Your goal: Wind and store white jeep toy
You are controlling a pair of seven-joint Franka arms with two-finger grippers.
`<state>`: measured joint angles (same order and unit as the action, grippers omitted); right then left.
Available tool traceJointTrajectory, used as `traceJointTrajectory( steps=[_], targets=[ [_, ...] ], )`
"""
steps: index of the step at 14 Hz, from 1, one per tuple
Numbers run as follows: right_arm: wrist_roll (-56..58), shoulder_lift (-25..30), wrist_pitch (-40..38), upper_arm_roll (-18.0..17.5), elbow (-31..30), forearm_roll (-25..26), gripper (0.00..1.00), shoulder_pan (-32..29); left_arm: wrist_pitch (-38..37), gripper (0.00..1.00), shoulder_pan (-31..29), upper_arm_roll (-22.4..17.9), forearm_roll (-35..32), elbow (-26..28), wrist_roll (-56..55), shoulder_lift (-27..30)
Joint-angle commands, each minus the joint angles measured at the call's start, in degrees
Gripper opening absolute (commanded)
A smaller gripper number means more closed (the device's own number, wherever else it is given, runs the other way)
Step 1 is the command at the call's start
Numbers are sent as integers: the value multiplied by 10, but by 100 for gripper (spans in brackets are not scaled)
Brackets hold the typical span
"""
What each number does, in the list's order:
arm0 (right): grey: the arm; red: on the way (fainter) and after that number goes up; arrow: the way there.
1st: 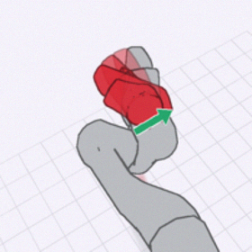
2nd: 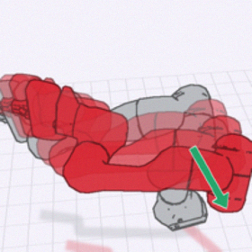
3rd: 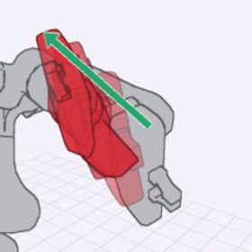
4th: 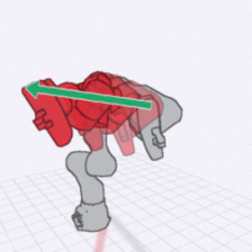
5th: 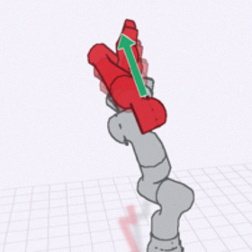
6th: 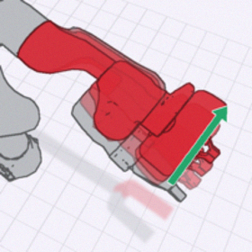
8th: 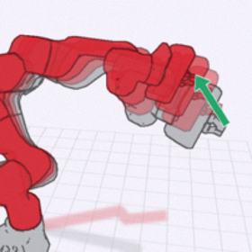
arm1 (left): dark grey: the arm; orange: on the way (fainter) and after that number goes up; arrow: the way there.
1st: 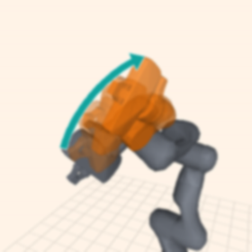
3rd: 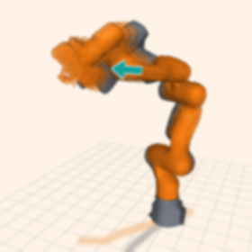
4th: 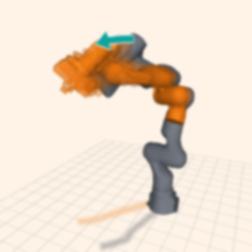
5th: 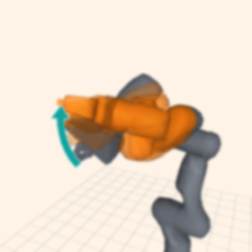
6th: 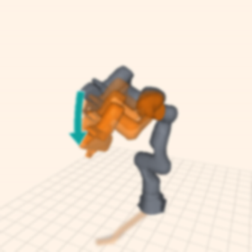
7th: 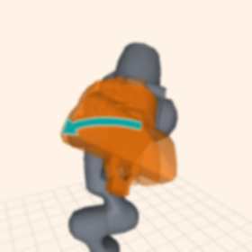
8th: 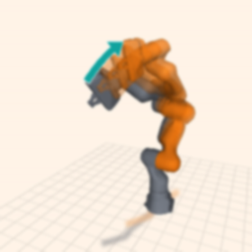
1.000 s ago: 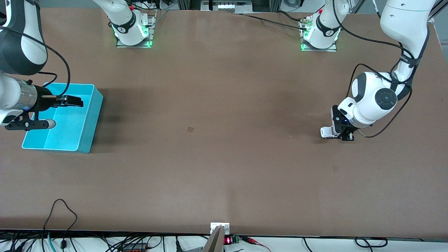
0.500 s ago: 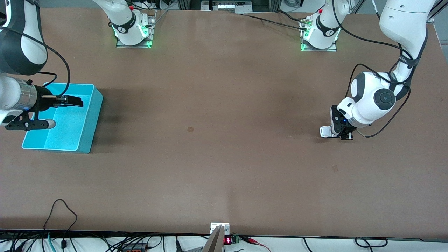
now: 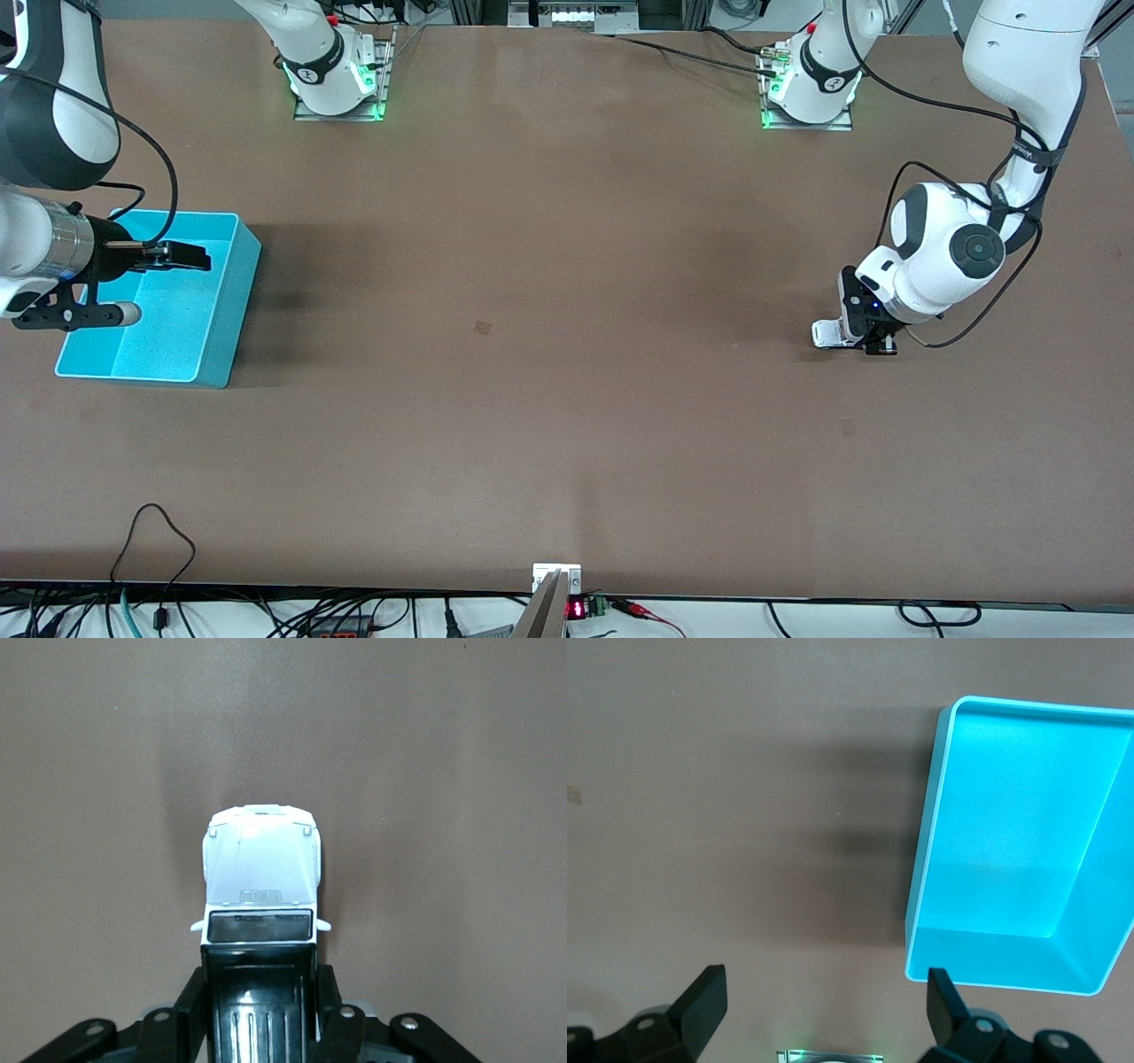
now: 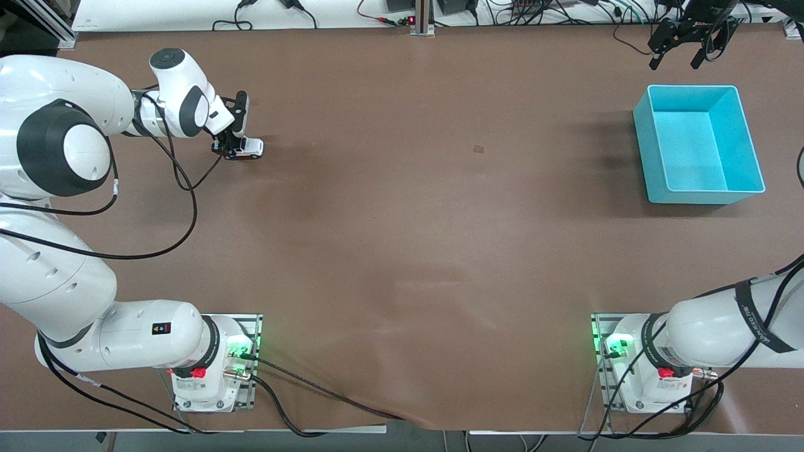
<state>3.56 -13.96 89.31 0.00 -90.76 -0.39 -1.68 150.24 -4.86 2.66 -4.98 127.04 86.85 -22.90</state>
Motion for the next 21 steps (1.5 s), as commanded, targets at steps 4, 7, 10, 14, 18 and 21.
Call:
traceJointTrajectory(
  steps=[4, 7, 10, 14, 18, 21],
  targets=[
    [7, 2, -7, -1, 2, -2, 100, -2, 4, 24, -31, 1, -16, -21, 4, -43],
    [6, 2, -7, -1, 2, -2, 100, -1, 4, 24, -43, 2, -16, -22, 4, -49],
    [6, 2, -7, -1, 2, -2, 100, -1, 4, 25, -54, 1, -17, -25, 9, -56],
    [6, 2, -7, -1, 2, -2, 100, 0, 4, 25, -74, 2, -17, -38, 57, -69],
    [6, 2, -7, -1, 2, -2, 100, 0, 4, 25, -95, 1, -17, -47, 100, -76],
    [7, 2, -7, -1, 2, -2, 100, 0, 4, 25, -103, 1, -16, -47, 100, -81]
  ],
)
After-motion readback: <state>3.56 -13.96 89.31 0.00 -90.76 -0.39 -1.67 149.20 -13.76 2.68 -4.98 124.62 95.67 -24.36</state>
